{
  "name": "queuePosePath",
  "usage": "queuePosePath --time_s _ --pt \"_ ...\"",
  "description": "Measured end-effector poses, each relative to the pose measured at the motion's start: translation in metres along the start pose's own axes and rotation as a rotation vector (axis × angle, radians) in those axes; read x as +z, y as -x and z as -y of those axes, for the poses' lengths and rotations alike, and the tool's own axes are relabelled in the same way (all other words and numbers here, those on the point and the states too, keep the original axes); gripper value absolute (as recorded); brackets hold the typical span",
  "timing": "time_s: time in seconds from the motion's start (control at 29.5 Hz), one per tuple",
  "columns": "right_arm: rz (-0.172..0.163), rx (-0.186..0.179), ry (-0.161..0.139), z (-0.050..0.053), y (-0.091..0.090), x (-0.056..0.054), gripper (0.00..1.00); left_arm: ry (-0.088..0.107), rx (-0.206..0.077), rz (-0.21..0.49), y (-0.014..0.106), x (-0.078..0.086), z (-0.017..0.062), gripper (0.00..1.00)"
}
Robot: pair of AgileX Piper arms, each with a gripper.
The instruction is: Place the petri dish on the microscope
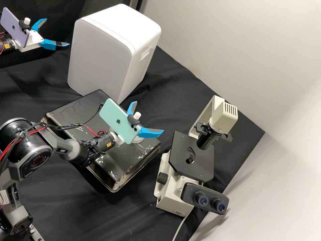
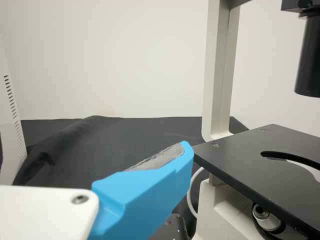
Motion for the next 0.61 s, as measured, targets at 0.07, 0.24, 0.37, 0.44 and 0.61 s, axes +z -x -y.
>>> queuePosePath --time_s 0.07,0.24,0.37,0.44,0.61 --pt "0.000 0.000 0.000 0.0000 0.0000 0.0000 1.00 0.000 0.000 0.000 0.0000 0.0000 0.0000 1.00" --pt "0.000 0.000 0.000 0.0000 0.0000 0.0000 1.00 0.000 0.000 0.000 0.0000 0.0000 0.0000 1.00" --pt "0.000 0.000 0.000 0.0000 0.0000 0.0000 1.00 0.000 0.000 0.000 0.0000 0.0000 0.0000 1.00" --pt "0.000 0.000 0.000 0.0000 0.0000 0.0000 1.00 0.000 0.000 0.000 0.0000 0.0000 0.0000 1.00" --pt "0.000 0.000 0.000 0.0000 0.0000 0.0000 1.00 0.001 -0.004 0.008 0.0005 0.0026 0.0010 1.00"
